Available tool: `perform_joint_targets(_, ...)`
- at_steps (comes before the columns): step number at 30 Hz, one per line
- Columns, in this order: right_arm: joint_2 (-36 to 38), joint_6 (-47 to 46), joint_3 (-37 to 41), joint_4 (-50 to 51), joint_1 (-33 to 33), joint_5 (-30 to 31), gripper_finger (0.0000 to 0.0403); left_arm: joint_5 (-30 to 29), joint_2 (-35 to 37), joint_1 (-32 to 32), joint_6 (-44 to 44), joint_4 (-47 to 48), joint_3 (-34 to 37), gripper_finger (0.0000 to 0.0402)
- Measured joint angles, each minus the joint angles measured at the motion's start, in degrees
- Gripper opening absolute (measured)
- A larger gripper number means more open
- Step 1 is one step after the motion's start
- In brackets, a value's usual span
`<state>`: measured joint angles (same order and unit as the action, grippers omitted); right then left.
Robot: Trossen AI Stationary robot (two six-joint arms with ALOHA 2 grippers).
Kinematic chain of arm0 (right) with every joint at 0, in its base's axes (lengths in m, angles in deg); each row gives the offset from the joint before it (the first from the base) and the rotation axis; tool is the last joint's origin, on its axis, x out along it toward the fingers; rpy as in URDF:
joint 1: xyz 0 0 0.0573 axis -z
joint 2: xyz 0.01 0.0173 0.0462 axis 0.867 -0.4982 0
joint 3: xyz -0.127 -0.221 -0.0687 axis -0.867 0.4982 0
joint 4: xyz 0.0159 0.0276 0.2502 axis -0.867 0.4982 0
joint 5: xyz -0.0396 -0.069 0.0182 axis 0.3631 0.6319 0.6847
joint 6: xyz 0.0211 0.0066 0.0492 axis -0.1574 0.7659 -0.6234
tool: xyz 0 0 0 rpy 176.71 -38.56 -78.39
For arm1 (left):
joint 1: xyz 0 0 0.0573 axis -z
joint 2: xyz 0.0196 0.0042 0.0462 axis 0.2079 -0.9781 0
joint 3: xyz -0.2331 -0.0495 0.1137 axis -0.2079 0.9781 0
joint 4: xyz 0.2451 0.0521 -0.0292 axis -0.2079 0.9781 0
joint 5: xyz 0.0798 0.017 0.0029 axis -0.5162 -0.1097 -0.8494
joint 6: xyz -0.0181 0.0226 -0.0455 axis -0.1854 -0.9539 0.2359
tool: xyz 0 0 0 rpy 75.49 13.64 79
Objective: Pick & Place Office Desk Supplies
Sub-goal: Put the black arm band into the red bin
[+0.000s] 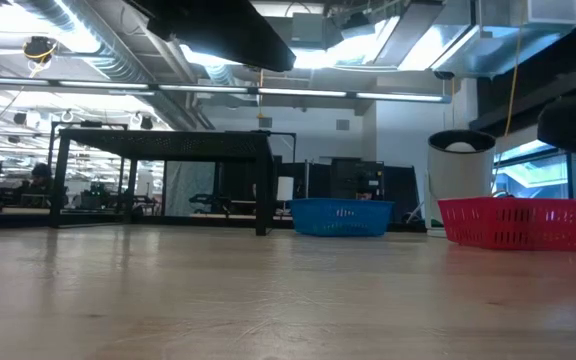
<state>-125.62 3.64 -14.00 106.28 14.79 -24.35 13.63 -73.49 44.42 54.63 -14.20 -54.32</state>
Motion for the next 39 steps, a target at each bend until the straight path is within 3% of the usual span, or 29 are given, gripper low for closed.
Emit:
perform_joint_targets(4, 0.48, -5.97, 0.08, -0.19, -0.55, 2.19, 0.0018, -1.12, 0.00, 0.10, -0.57, -1.69, 0.00, 0.0157)
perform_joint_targets(8, 3.76, -6.39, 0.28, -0.21, -1.23, 11.87, 0.0012, -5.56, 0.00, 0.62, -5.95, -4.75, -0.17, 0.0157)
perform_joint_targets(17, 19.43, -5.77, 2.22, -3.63, 3.10, 30.80, 0.0013, -17.96, 0.00, 4.49, -13.99, -4.98, -3.13, 0.0157)
perform_joint_targets(21, 24.84, 2.33, 5.76, -16.07, 6.17, 36.00, 0.0011, -23.66, 0.00, 5.90, -16.72, -5.63, -3.17, 0.0157)
perform_joint_targets(25, 27.88, 16.88, 10.88, -36.78, 8.88, 36.70, 0.0010, -25.16, 0.00, 6.60, -17.20, -6.08, -3.18, 0.0157)
perform_joint_targets(31, 28.96, 36.42, 18.86, -72.09, 11.68, 29.42, 0.0011, -25.14, 0.00, 6.58, -18.45, -6.49, -3.21, 0.0157)
perform_joint_targets(34, 28.96, 39.15, 23.07, -85.58, 13.24, 27.72, 0.0011, -25.14, 0.00, 6.45, -18.45, -6.51, -3.21, 0.0157)
perform_joint_targets(37, 28.96, 35.35, 26.93, -95.17, 15.10, 27.52, 0.0011, -25.14, 0.00, 6.19, -18.53, -6.51, -3.21, 0.0157)
perform_joint_targets(39, 28.98, 31.50, 28.76, -96.37, 15.97, 32.07, 0.0011, -25.14, 0.00, 6.07, -18.67, -6.49, -3.21, 0.0157)
